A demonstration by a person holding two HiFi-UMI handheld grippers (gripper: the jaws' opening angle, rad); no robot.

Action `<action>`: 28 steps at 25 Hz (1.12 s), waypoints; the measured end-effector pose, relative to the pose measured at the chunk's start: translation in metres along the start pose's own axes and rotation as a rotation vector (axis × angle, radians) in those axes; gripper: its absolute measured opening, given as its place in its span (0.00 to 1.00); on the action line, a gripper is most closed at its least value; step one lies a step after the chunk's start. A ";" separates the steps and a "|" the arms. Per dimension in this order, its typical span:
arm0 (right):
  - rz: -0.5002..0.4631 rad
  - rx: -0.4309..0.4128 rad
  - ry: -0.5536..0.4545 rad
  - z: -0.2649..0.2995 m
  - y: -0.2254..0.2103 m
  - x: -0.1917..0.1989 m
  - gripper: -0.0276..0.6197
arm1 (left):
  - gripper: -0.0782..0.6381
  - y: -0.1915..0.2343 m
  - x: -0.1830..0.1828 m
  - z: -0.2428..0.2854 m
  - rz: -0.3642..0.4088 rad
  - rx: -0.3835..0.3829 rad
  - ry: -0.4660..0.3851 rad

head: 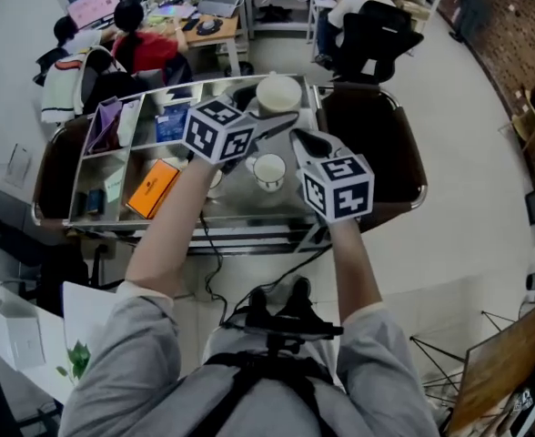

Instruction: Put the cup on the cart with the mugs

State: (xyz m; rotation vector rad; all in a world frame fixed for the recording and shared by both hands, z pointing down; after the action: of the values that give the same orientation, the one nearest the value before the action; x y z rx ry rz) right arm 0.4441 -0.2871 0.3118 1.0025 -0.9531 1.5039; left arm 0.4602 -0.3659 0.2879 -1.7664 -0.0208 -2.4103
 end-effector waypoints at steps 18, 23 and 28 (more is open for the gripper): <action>0.045 0.016 0.104 0.063 -0.070 0.017 0.05 | 0.68 0.081 0.069 0.118 -0.042 -0.072 0.078; 0.035 -0.008 0.114 0.067 -0.070 0.019 0.05 | 0.68 0.095 0.090 0.136 -0.058 -0.072 0.106; 0.035 -0.021 0.109 0.064 -0.075 0.018 0.05 | 0.68 0.102 0.103 0.149 -0.071 -0.075 0.120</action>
State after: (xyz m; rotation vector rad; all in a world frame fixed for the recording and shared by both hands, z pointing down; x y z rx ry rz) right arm 0.5230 -0.3309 0.3549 0.8838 -0.9108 1.5581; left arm 0.5841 -0.4631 0.4229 -1.6752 0.0219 -2.5958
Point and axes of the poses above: the fingertips, and each gripper's own axes: z forward along the fingers, y to its left, x out of its underside, the point moved 2 cm from there along -z, backward along the fingers, and after that the axes turned 3 degrees about y, right-handed, at the moved point
